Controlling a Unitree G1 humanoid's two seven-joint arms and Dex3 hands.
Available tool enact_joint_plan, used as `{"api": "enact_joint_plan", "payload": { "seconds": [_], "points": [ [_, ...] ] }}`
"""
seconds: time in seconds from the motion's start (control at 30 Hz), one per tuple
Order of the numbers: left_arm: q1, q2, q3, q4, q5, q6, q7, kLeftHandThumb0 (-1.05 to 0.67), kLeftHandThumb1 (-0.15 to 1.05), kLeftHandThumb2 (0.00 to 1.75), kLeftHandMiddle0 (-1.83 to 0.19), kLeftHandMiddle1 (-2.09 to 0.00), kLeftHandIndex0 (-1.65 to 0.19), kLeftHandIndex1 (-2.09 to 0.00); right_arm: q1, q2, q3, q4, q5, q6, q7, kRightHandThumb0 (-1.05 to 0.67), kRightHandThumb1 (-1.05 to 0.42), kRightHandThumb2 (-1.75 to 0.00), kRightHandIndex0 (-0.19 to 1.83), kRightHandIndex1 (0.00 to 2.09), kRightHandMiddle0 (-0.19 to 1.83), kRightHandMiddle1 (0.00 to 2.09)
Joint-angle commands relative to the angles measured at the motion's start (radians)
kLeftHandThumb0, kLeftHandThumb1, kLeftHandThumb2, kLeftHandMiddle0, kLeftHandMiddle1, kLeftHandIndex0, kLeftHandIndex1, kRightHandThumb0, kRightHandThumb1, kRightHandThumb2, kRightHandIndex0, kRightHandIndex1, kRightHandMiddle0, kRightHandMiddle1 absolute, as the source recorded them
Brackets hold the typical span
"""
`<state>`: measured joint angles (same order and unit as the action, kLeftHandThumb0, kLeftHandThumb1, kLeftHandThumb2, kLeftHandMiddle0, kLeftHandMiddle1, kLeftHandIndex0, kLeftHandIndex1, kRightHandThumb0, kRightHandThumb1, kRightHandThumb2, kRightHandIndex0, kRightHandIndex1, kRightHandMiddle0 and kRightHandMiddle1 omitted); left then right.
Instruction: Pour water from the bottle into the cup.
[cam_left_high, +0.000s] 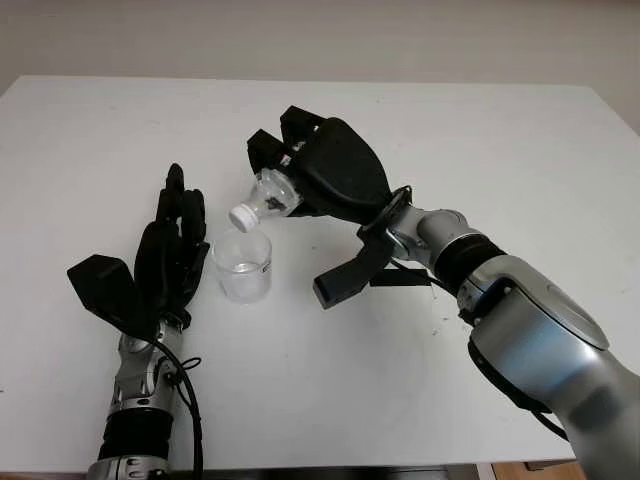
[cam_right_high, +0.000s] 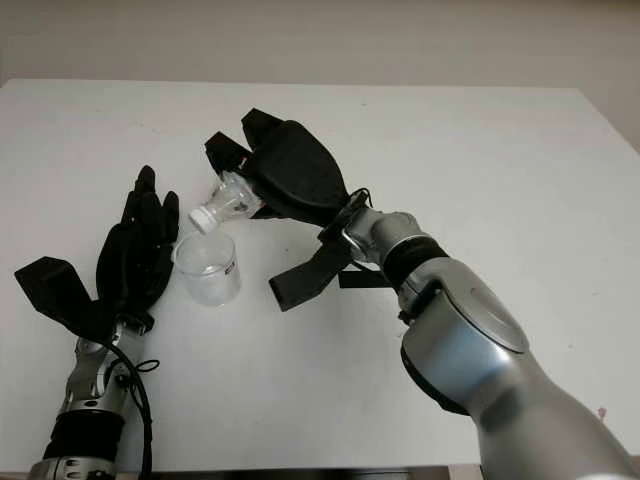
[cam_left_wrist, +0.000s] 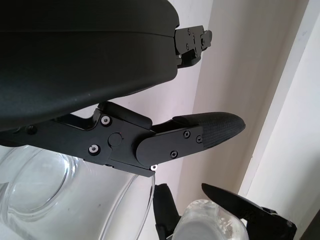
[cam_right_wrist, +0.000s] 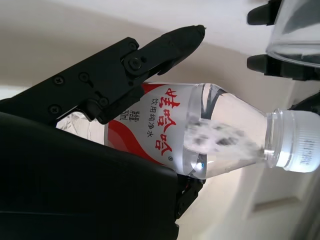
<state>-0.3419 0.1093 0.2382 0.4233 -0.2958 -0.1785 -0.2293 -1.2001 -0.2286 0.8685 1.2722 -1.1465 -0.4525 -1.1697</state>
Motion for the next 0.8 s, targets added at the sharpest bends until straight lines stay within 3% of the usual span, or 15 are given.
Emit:
{"api": "enact_joint_plan", "payload": {
  "seconds": [0.0, 0.23, 0.77],
  "points": [
    [-0.005, -0.004, -0.001, 0.013, 0.0, -0.004, -0.005, -0.7, 1.05, 0.59, 0.13, -0.05, 0.15, -0.04, -0.039, -0.007, 0.017, 0.003, -0.016, 0.021, -0.04, -0.51, -1.05, -0.17, 1.18, 2.09, 0.74, 2.09],
    [-0.012, -0.004, -0.001, 0.016, 0.004, -0.005, 0.0, -0.7, 1.05, 0.59, 0.12, -0.05, 0.15, -0.05, -0.058, -0.004, 0.074, 0.01, -0.073, 0.091, -0.113, -0.53, -1.05, -0.41, 1.18, 2.09, 0.72, 2.09],
    [-0.024, -0.008, 0.0, 0.031, 0.011, -0.012, 0.005, -0.69, 1.05, 0.6, 0.12, -0.06, 0.14, -0.05, -0.065, -0.002, 0.089, 0.016, -0.07, 0.089, -0.144, -0.53, -1.05, -0.4, 1.2, 2.09, 0.71, 2.09]
  ]
}}
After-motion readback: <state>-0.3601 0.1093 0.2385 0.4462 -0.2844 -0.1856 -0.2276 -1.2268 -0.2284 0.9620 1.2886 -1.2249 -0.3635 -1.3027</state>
